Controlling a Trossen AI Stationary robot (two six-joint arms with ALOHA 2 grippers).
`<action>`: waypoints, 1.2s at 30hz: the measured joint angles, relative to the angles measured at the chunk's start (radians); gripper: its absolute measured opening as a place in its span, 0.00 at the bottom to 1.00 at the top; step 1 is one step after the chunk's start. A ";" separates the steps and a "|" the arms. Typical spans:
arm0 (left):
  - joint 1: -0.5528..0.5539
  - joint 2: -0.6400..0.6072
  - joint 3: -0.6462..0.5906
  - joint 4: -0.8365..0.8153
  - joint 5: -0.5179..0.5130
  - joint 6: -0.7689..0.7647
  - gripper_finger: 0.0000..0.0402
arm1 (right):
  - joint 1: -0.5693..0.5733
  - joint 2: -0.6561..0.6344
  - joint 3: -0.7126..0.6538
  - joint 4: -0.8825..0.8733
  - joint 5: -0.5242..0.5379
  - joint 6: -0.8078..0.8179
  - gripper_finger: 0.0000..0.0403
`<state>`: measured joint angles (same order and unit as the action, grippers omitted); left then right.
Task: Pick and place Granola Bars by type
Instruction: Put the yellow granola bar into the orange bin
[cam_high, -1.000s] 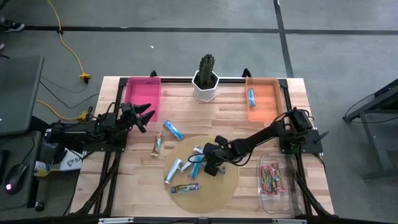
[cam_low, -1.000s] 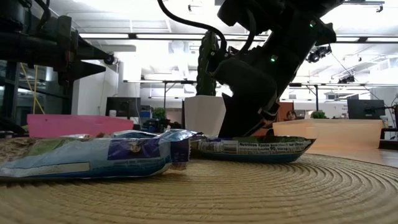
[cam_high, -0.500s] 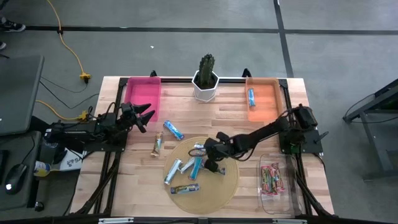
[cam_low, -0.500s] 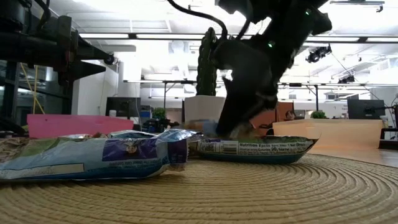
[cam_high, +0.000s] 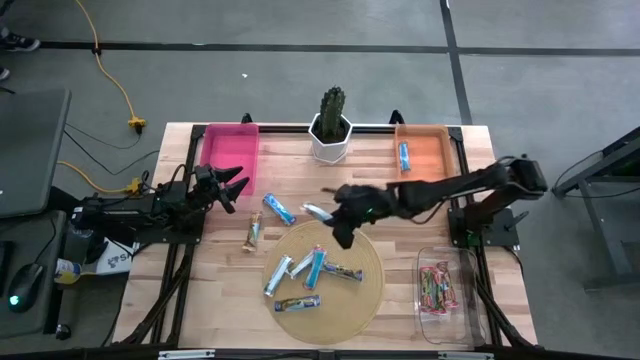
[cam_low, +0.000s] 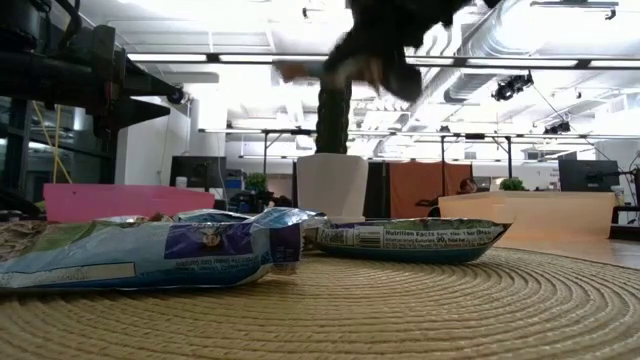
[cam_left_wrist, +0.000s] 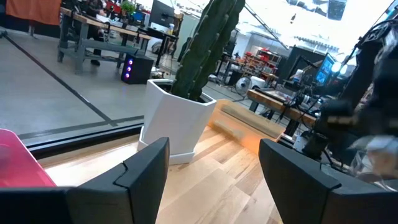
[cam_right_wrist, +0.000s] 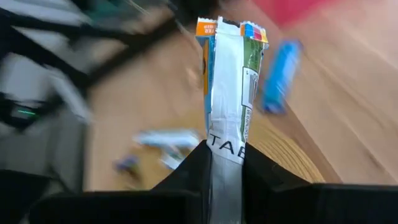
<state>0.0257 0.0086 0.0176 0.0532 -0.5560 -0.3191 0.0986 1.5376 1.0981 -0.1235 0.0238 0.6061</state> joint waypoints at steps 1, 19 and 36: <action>0.000 0.000 0.000 0.000 0.000 0.000 0.61 | -0.005 -0.019 0.000 0.024 -0.020 -0.010 0.12; 0.000 0.000 0.000 0.000 0.004 0.000 0.61 | -0.020 -0.127 0.000 0.335 -0.113 -0.081 0.12; 0.000 0.000 0.000 0.000 0.007 0.000 0.61 | -0.053 -0.126 0.000 -0.043 0.130 -0.016 0.12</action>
<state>0.0257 0.0086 0.0176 0.0532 -0.5488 -0.3193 0.0459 1.4117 1.0981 -0.1660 0.1539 0.5904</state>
